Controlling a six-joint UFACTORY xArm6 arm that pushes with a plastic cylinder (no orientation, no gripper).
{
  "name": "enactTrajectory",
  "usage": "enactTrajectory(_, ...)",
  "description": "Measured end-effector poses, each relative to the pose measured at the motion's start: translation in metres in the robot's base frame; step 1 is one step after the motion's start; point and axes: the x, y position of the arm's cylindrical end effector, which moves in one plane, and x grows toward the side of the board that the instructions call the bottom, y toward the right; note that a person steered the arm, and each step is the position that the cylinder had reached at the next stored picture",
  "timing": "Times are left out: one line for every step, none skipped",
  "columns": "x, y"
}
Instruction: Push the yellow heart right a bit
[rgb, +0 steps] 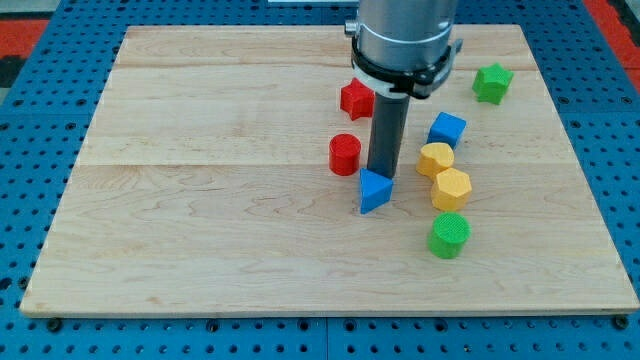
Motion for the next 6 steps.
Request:
enactTrajectory(-0.012,0.008)
enactTrajectory(-0.032,0.012)
enactTrajectory(-0.032,0.031)
enactTrajectory(-0.032,0.031)
enactTrajectory(-0.032,0.032)
enactTrajectory(-0.039,0.029)
